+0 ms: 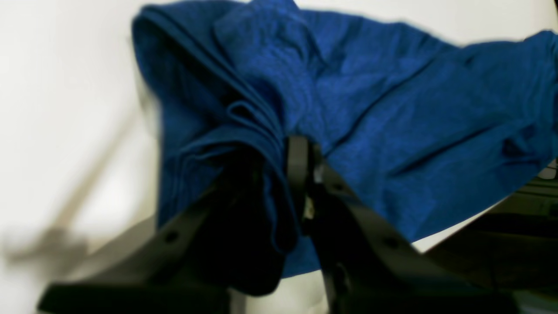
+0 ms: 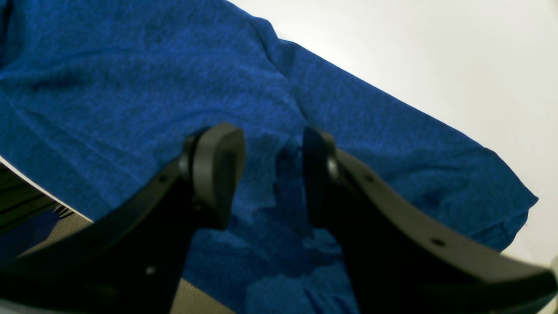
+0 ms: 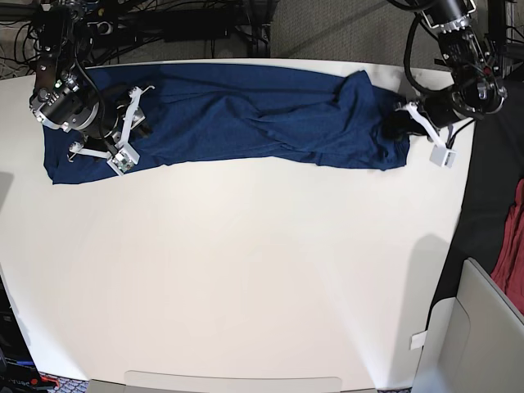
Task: Fold the T-shirt properly
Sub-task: 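Lift the strip end with the left gripper and fold it toward the right gripper, then lay the folded end down and open the left gripper, then press the folded end flat with the left gripper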
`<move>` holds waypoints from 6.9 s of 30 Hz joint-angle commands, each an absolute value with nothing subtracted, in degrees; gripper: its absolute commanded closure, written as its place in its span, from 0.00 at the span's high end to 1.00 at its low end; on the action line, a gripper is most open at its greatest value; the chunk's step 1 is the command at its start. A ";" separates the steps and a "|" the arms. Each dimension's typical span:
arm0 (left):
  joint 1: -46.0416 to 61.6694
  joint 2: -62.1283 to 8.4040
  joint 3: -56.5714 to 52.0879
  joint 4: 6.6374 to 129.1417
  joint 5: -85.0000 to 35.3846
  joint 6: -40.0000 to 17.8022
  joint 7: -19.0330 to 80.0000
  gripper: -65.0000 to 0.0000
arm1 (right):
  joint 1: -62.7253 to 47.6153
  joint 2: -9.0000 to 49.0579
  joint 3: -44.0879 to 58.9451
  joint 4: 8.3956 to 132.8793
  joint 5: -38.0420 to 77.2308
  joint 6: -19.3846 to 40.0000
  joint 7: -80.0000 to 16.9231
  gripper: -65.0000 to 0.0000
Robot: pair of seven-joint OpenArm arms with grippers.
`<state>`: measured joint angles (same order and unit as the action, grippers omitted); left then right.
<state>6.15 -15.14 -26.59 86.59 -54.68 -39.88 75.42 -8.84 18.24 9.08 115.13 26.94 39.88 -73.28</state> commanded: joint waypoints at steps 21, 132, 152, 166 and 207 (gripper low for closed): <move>4.62 -15.96 -17.36 109.41 -56.40 -40.00 77.67 0.06 | -9.98 19.03 31.52 116.62 39.43 40.00 -72.48 0.40; 4.62 -9.19 19.03 111.69 -45.14 -40.00 65.01 0.36 | -5.49 16.92 27.47 115.21 36.79 40.00 -72.22 0.40; 7.78 -6.46 19.47 102.46 -40.31 -40.00 57.63 0.36 | -6.20 16.84 29.58 115.21 36.88 40.00 -72.13 0.40; 7.87 -6.29 26.24 102.55 -40.13 -40.00 58.15 0.07 | -4.62 17.19 29.14 114.33 36.79 40.00 -72.13 0.40; 1.98 -6.11 10.77 103.34 -40.04 -40.00 61.23 0.24 | 3.47 14.11 14.37 109.05 24.22 40.00 -72.40 0.40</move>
